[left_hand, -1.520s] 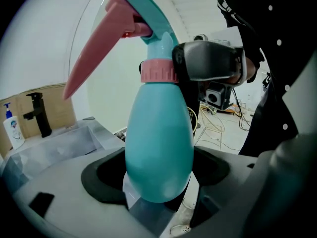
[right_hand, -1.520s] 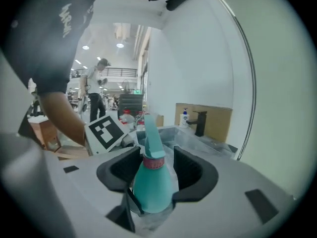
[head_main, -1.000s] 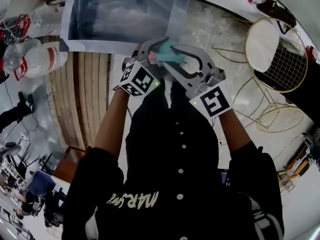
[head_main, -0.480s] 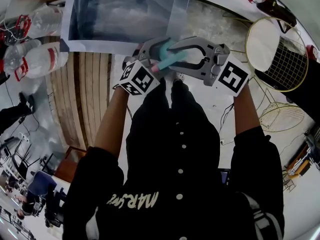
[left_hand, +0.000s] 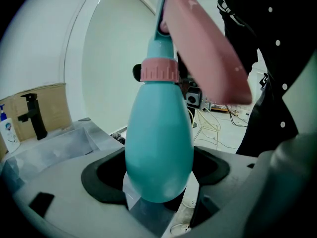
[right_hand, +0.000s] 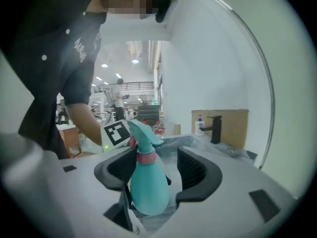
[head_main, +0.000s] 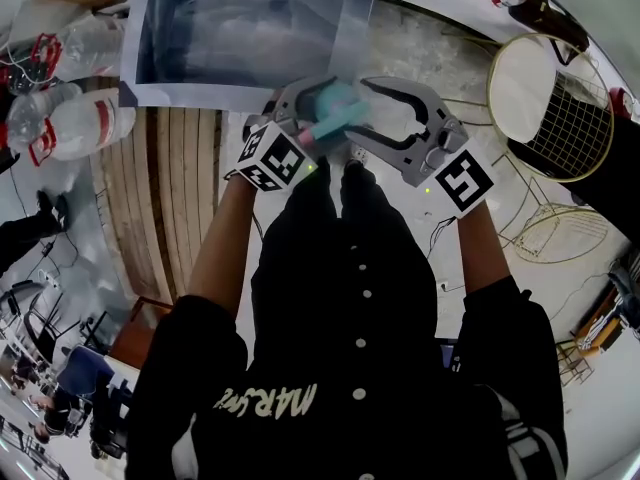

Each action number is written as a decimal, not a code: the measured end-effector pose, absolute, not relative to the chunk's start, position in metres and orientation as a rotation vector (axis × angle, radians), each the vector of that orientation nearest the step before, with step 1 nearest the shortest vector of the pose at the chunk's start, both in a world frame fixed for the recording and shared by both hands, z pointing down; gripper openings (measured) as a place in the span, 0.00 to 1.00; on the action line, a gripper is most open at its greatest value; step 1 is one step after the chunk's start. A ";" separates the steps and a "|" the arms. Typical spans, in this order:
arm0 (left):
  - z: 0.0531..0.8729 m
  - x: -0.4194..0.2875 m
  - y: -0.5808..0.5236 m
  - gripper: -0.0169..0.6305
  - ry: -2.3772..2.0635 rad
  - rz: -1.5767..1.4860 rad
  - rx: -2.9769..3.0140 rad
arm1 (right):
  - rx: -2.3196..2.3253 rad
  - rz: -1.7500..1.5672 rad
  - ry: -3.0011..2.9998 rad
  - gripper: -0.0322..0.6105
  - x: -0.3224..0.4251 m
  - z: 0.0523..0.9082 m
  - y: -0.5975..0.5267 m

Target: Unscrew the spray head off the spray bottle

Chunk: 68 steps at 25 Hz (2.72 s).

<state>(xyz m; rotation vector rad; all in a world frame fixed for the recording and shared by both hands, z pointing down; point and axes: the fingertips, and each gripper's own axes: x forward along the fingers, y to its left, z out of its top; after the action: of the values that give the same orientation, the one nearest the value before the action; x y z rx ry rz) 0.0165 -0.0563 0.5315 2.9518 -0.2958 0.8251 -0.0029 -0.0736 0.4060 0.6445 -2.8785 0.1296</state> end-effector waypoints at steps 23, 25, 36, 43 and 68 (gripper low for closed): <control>0.532 0.016 -0.057 0.65 -0.340 0.833 2.931 | 0.916 0.233 -2.693 0.47 -0.022 0.414 -0.037; 0.532 0.015 -0.057 0.65 -0.337 0.836 2.931 | 0.933 0.257 -2.719 0.47 -0.024 0.411 -0.039; 0.531 0.016 -0.056 0.65 -0.322 0.845 2.925 | 0.866 0.220 -2.705 0.48 -0.024 0.414 -0.040; 0.531 0.015 -0.057 0.65 -0.325 0.852 2.920 | 0.740 0.215 -2.741 0.53 -0.031 0.414 -0.038; 0.533 0.018 -0.056 0.65 -0.300 0.872 2.922 | 0.725 0.049 -2.739 0.34 -0.036 0.418 -0.068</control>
<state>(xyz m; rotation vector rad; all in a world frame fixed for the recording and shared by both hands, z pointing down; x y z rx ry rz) 0.0181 -0.0561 0.5330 2.9221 -0.2998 0.8725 -0.0358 -0.0679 0.4178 0.7250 -2.7394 0.0488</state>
